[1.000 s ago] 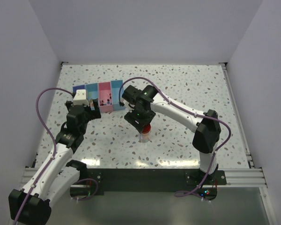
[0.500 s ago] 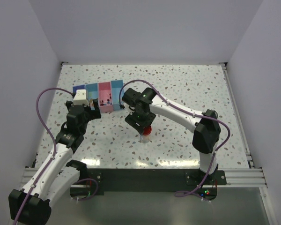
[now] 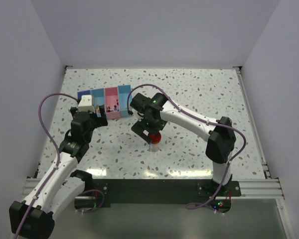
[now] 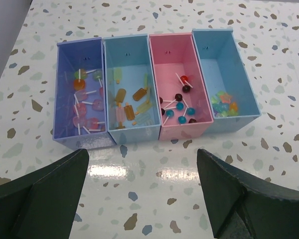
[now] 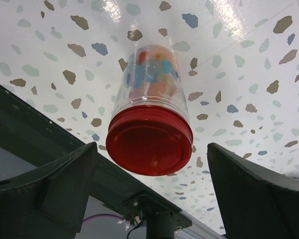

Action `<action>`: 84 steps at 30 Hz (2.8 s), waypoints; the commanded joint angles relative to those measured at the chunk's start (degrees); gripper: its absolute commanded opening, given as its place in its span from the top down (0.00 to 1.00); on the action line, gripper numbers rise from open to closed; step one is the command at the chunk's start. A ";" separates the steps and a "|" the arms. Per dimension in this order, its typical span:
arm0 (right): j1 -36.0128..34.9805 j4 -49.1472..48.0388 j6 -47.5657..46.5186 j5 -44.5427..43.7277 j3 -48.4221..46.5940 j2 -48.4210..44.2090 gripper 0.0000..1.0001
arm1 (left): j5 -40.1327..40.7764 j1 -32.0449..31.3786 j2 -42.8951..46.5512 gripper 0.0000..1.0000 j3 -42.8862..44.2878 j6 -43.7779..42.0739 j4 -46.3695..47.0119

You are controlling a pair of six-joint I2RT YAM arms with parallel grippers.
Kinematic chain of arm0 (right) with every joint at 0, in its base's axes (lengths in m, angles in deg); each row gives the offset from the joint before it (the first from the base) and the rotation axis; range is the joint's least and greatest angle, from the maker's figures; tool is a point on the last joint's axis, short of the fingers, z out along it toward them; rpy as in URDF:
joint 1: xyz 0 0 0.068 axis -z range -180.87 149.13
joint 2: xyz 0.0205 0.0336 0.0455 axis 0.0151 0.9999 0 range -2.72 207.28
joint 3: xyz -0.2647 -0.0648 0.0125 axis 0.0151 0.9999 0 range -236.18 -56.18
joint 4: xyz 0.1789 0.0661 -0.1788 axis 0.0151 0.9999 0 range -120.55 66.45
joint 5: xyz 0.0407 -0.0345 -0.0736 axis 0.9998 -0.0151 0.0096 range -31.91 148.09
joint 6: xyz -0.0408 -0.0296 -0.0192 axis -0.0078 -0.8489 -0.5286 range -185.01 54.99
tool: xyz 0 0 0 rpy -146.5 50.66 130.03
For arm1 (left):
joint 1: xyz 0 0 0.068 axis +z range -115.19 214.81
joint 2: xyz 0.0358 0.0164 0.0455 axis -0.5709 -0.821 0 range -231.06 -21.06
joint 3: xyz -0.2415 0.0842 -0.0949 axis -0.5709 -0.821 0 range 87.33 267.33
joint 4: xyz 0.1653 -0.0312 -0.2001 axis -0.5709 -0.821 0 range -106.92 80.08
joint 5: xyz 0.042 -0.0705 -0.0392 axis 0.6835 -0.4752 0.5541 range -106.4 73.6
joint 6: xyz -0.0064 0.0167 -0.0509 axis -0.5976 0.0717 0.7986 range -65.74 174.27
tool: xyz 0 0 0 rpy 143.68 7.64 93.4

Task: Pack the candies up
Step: Close the bottle lid on the packing bottle.

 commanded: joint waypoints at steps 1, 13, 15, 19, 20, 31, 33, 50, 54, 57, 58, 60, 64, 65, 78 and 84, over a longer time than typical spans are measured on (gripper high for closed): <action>-0.32 0.07 0.83 0.37 -1.89 -6.47 0.05 | -1.64 0.15 0.02 0.06 -0.06 -1.10 2.15; 8.37 -11.16 6.02 7.74 9.61 -22.64 0.14 | 3.26 -17.50 1.17 0.06 -0.85 -0.40 1.99; 11.01 -13.89 7.08 12.32 14.44 -25.72 0.20 | 4.76 -22.34 0.72 0.06 -0.94 1.27 1.27; 11.81 -20.74 8.83 15.75 20.16 -27.75 0.29 | 5.83 -27.88 2.39 0.05 -4.53 4.18 3.45; 11.98 -21.89 9.53 15.93 22.43 -27.93 0.33 | 5.39 -29.11 3.18 0.05 -5.50 4.26 4.34; 13.92 -31.99 11.21 18.39 32.29 -27.14 0.63 | -3.56 -30.18 4.94 0.03 -12.10 2.68 13.74; 14.53 -33.23 11.56 19.18 34.32 -26.79 0.66 | -5.76 -30.35 4.42 0.02 -13.15 3.47 14.89; 14.62 -24.37 7.26 15.32 24.14 -26.88 0.59 | -9.47 -33.43 1.69 0.01 -19.66 2.77 27.81; 13.57 -24.36 7.17 16.28 21.93 -26.17 0.63 | -7.02 -33.52 2.04 0.01 -20.10 3.30 28.08; 12.78 -25.32 7.08 18.04 21.84 -25.64 0.69 | -6.31 -33.52 2.13 0.01 -20.01 3.30 28.08; 12.17 -25.50 7.08 18.56 22.02 -25.21 0.71 | -6.39 -33.52 1.87 0.01 -19.93 3.39 28.08; 11.11 -26.20 7.08 19.53 22.10 -24.59 0.72 | -6.74 -33.52 1.69 0.01 -19.92 3.56 28.08; 8.57 -28.05 7.78 19.80 23.94 -23.27 0.75 | -6.66 -33.52 1.69 0.01 -20.10 3.74 27.90; 8.30 -28.75 7.96 19.80 24.56 -23.18 0.76 | -6.57 -33.52 1.69 0.01 -20.10 3.74 27.82; 7.42 -30.78 8.05 17.95 31.95 -20.54 0.81 | -7.10 -33.52 2.22 0.01 -20.28 4.09 27.38; 7.42 -27.09 7.34 16.72 24.41 -21.95 0.80 | -7.62 -33.52 2.39 0.01 -20.63 4.18 27.29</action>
